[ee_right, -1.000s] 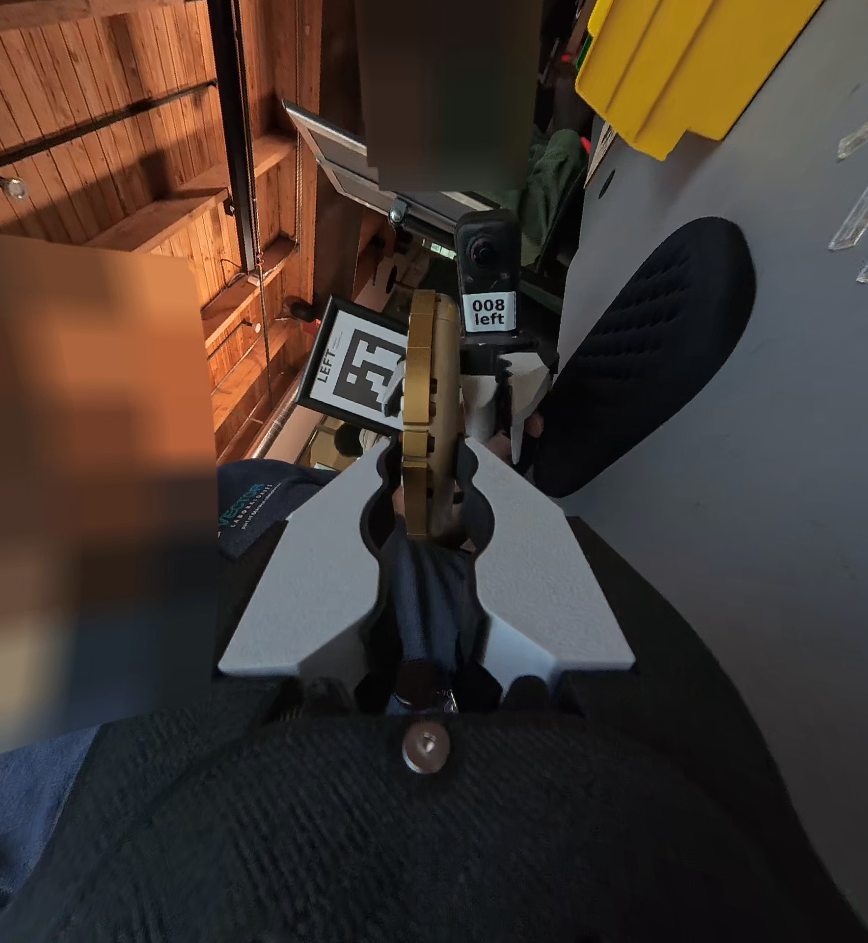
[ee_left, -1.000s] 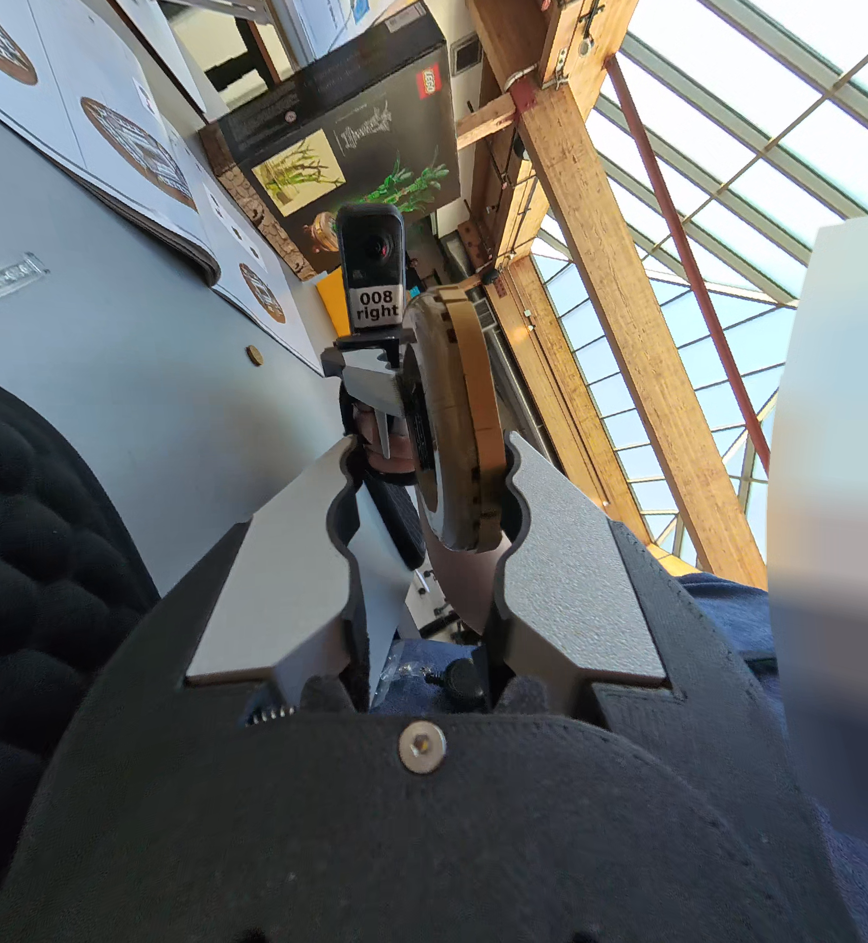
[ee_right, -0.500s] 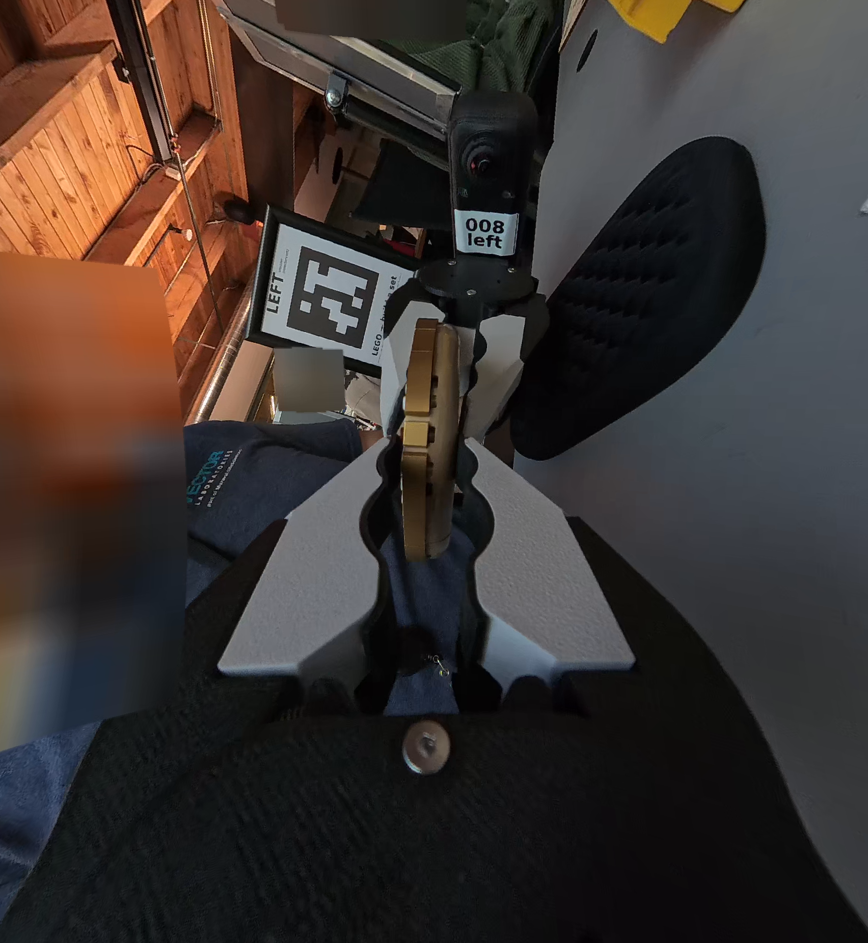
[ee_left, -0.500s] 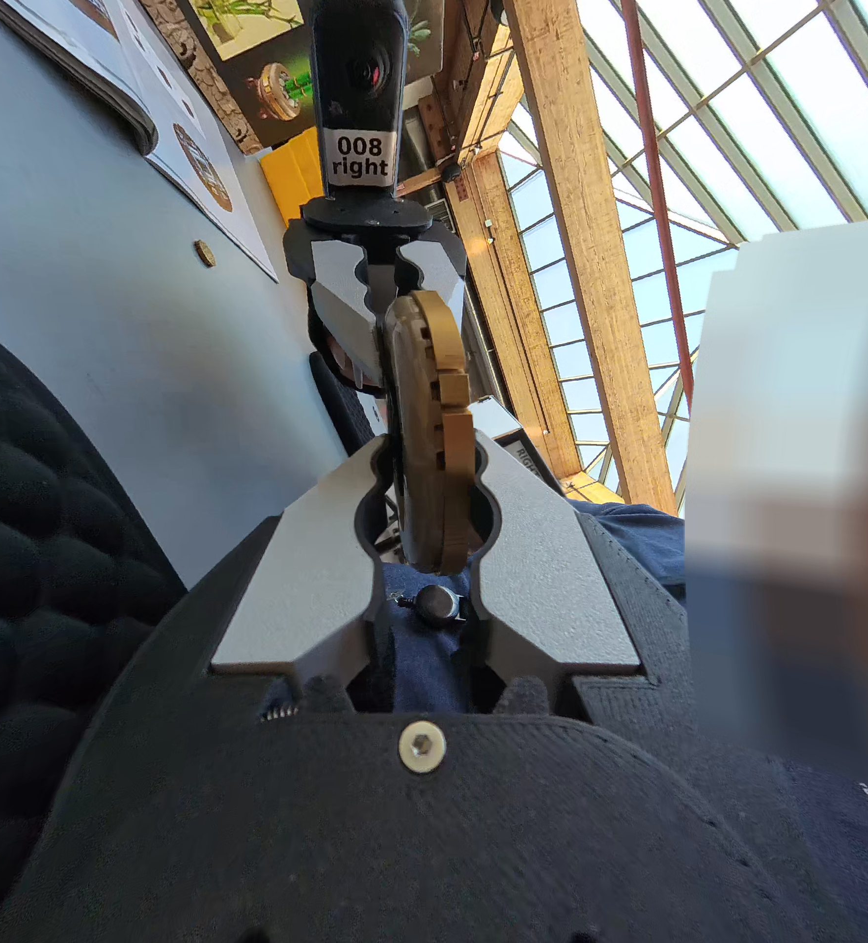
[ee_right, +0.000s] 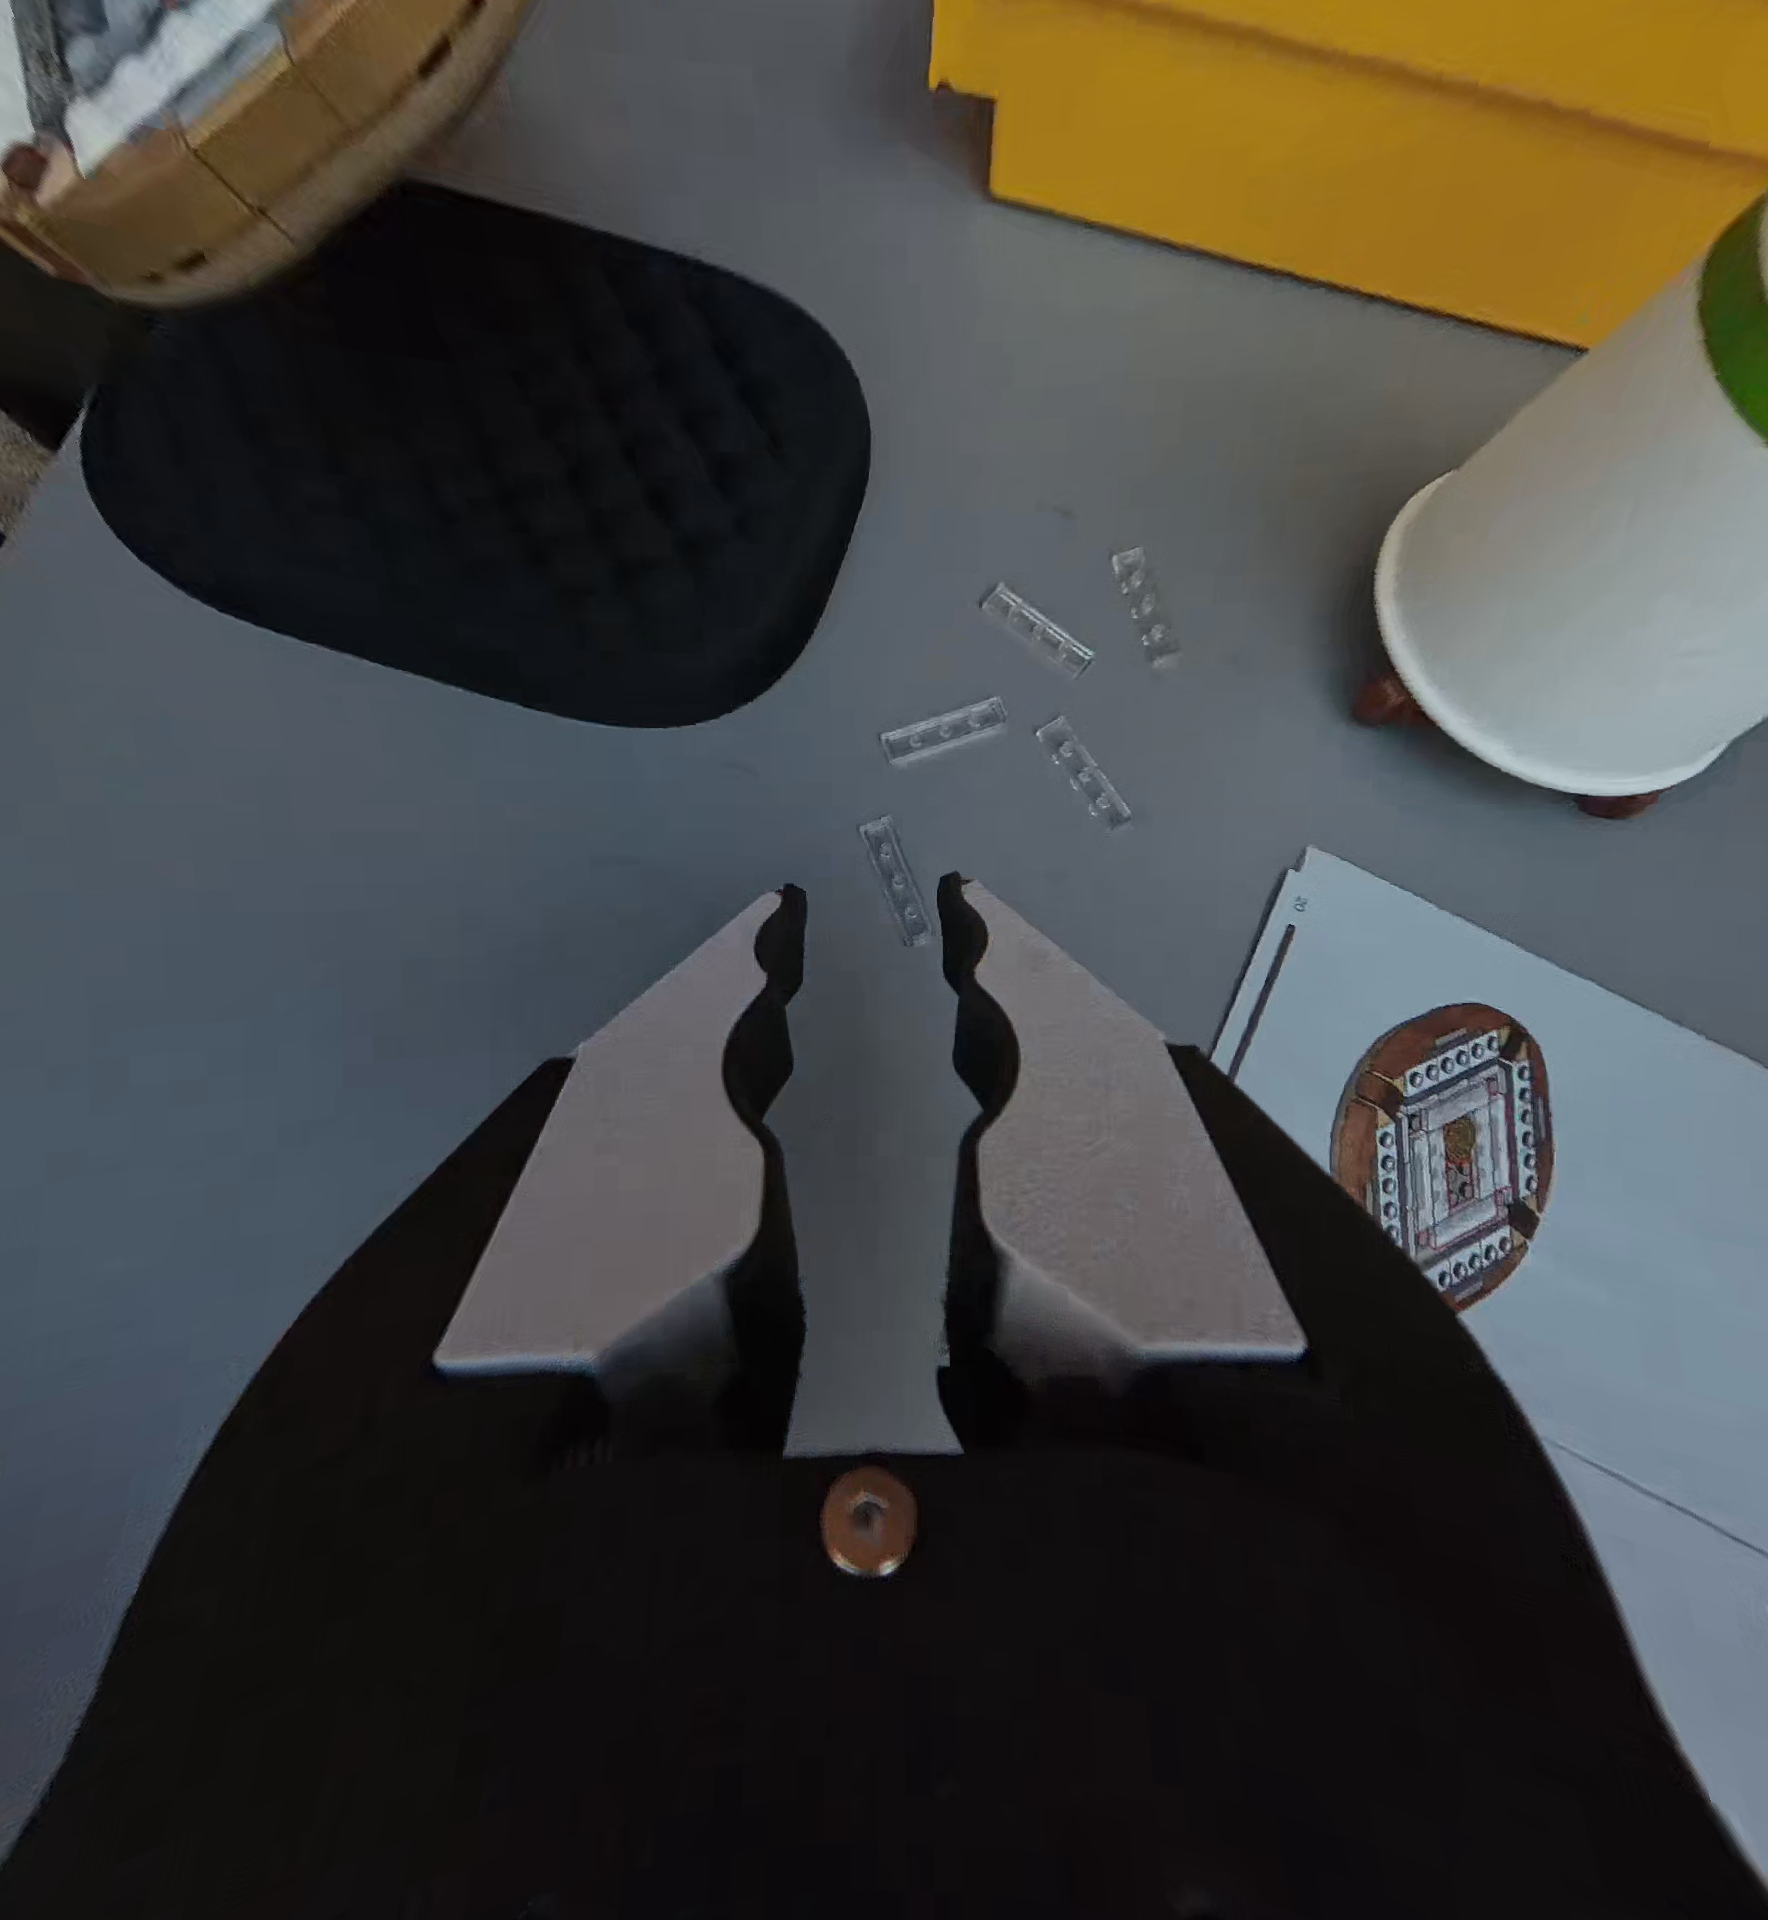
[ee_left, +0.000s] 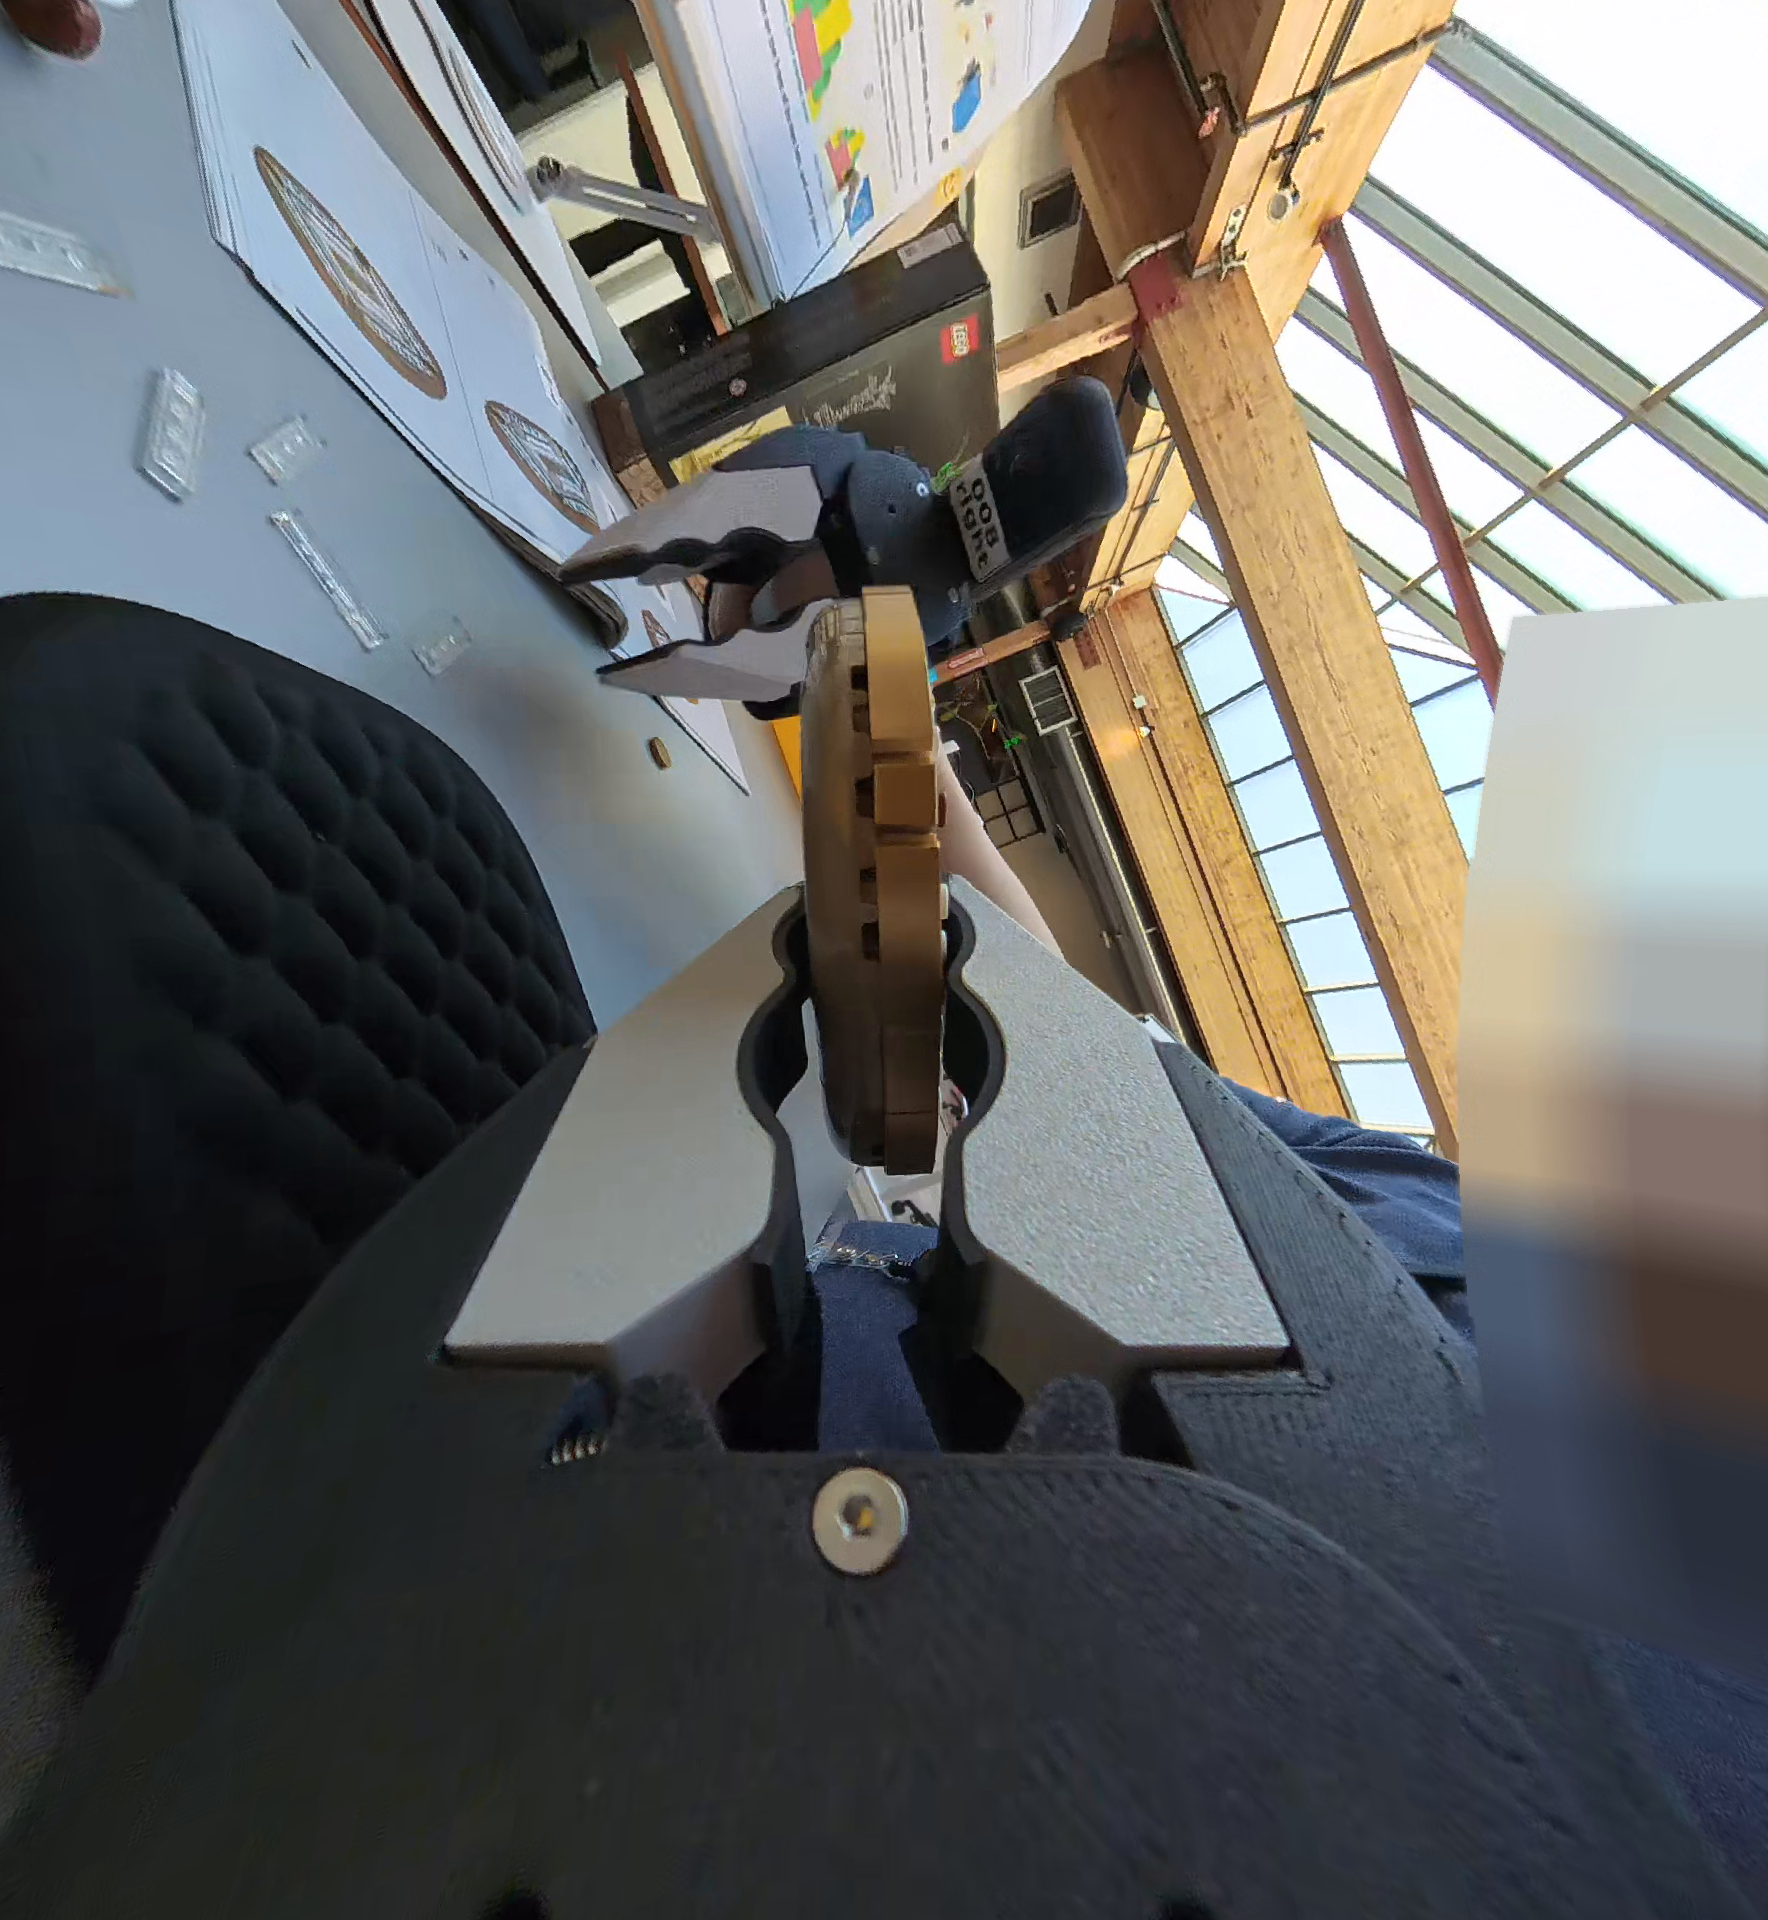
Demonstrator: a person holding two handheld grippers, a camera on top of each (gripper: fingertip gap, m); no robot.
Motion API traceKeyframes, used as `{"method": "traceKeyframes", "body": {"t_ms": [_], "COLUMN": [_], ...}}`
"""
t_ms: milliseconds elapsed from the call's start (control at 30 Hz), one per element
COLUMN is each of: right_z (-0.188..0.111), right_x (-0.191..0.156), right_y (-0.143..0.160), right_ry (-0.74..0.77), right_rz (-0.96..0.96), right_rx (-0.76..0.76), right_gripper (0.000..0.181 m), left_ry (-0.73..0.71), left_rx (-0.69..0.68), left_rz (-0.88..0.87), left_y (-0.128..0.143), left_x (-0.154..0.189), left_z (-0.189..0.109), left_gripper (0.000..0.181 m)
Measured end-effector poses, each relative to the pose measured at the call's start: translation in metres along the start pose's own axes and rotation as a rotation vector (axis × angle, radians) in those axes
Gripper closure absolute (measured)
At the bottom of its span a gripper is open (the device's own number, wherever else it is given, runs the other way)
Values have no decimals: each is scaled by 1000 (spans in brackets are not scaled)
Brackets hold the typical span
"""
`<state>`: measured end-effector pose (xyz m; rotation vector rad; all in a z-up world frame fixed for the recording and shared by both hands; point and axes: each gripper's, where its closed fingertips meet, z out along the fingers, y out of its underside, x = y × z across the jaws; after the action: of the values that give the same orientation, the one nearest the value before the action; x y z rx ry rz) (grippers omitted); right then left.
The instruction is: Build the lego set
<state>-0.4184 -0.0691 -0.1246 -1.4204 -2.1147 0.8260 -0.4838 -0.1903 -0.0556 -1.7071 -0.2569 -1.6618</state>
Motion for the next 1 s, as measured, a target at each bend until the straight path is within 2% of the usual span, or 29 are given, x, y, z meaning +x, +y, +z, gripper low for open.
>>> {"method": "traceKeyframes", "body": {"t_ms": [200,267,300,400,500,567,700,767,833,933,1000], "right_z": [31,35,36,36,31,18,-30,-43,-39,-25,-19], "right_x": [8,8,6,3,3,4,-8,-26,-41,-40,-42], "right_y": [15,17,18,17,16,4,-52,-78,-86,-74,-76], "right_ry": [-122,-154,-187,-214,-140,-65,48,47,76,206,207], "right_rz": [-56,-44,-30,38,89,196,494,617,637,625,650], "right_rx": [-186,-209,-219,-213,-174,-84,181,254,207,66,52], "right_gripper": [161,165,174,175,176,175,176,175,175,175,176], "left_ry": [5,11,11,6,-35,-85,-114,-123,-122,-128,-136], "left_rx": [16,12,15,25,62,99,185,203,209,202,203], "left_rz": [9,3,0,-11,-2,17,4,-19,-40,-43,-34], "left_y": [1,3,3,1,-4,-7,-14,-14,-13,-11,-11], "left_x": [6,6,4,-2,-11,-20,-28,-31,-31,-30,-28], "left_z": [-4,-3,-2,1,8,13,26,34,42,52,55], "left_gripper": [161,161,162,162,161,161,161,161,161,161,161]}}
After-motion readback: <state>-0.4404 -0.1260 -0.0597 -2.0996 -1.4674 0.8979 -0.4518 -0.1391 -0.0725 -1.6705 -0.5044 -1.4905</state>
